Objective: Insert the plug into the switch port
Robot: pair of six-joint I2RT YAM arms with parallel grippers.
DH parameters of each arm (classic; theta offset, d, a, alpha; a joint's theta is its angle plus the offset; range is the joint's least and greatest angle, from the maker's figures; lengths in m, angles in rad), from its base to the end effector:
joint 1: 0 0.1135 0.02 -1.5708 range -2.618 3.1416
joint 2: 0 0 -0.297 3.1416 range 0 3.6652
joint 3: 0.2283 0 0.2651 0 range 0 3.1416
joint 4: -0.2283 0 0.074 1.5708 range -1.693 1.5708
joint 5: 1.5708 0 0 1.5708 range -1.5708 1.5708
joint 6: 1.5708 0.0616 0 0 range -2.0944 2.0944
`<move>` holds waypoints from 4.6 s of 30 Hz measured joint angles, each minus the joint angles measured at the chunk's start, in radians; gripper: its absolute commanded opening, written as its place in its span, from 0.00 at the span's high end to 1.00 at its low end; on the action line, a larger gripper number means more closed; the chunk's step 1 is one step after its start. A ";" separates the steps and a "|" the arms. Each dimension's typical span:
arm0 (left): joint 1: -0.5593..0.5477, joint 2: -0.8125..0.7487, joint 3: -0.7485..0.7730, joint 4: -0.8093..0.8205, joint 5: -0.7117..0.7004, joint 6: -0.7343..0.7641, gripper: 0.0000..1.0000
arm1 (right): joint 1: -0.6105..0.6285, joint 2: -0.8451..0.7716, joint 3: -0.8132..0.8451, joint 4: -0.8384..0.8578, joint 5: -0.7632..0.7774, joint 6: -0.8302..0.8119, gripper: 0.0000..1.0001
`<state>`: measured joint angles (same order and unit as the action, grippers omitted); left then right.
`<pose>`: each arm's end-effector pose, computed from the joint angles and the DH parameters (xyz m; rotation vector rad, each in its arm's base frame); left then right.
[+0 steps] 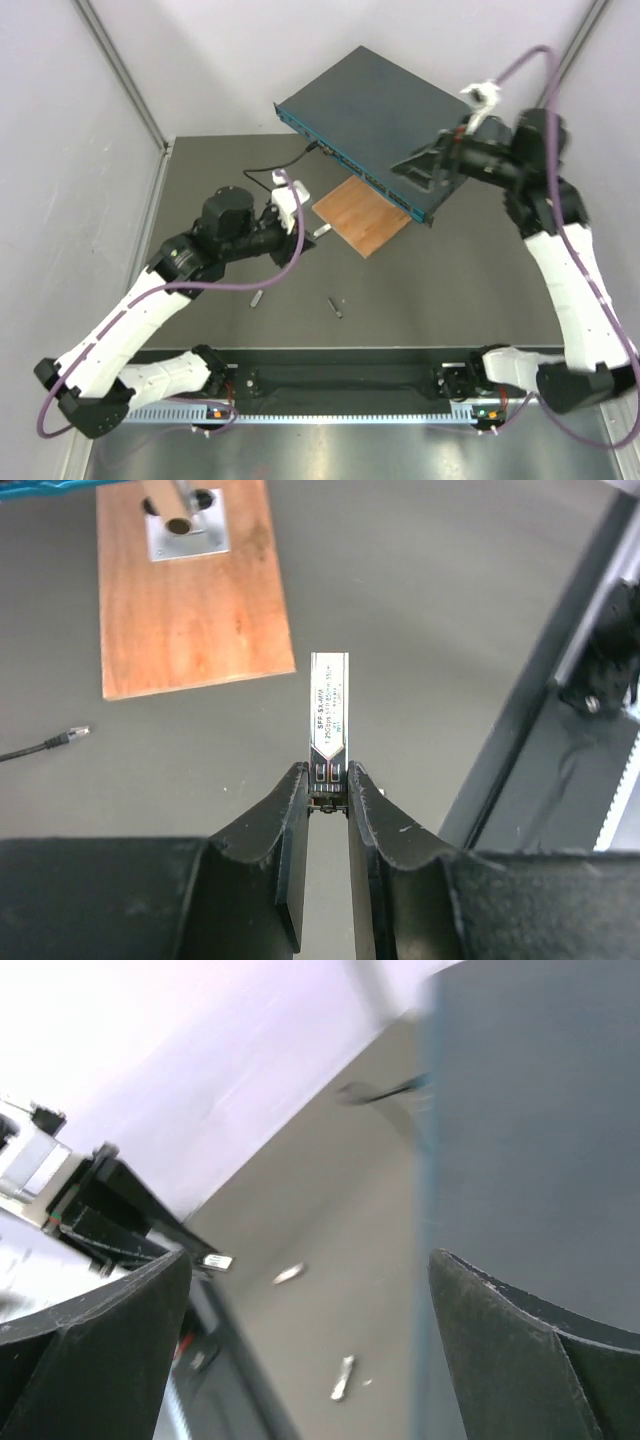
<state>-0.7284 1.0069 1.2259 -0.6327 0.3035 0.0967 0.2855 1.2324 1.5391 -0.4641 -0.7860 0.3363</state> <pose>0.1533 -0.1614 0.4258 0.9968 1.7732 -0.7049 0.2425 0.1166 0.5104 -0.5624 1.7273 1.1232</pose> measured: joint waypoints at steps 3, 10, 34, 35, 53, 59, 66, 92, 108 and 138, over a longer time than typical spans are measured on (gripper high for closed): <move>0.007 0.093 0.074 -0.001 -0.043 -0.053 1.00 | -0.193 -0.129 -0.067 0.025 0.030 0.056 0.00; 0.017 0.234 0.222 -0.042 -0.074 -0.083 1.00 | -0.492 -0.365 -0.276 -0.016 0.070 0.137 0.00; 0.132 0.298 0.249 -0.077 -0.081 -0.066 1.00 | -0.562 -0.178 -0.677 0.511 -0.126 0.486 0.00; 0.132 0.299 0.248 -0.076 -0.081 -0.059 1.00 | -0.560 -0.166 -0.677 0.540 -0.127 0.502 0.00; 0.122 0.526 0.449 -0.045 -0.232 0.011 1.00 | -0.524 -0.082 -0.675 0.638 -0.109 0.699 0.85; 0.119 0.575 0.507 -0.023 -0.268 0.015 1.00 | -0.523 -0.082 -0.675 0.641 -0.109 0.700 1.00; 0.119 0.623 0.524 -0.013 -0.281 0.024 1.00 | -0.523 -0.082 -0.675 0.636 -0.109 0.695 1.00; 0.117 0.705 0.626 -0.062 -0.349 0.033 1.00 | -0.521 -0.079 -0.657 0.604 -0.110 0.676 1.00; 0.134 0.737 0.667 -0.108 -0.298 -0.005 1.00 | -0.518 -0.079 -0.647 0.582 -0.109 0.660 1.00; 0.183 0.780 0.742 -0.118 -0.180 -0.069 1.00 | -0.516 -0.078 -0.639 0.563 -0.109 0.643 1.00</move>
<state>-0.5449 1.7874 1.9682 -0.7509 0.1238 0.0273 -0.2306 1.1545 0.8997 0.0990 -0.8955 0.9794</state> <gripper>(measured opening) 0.238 0.515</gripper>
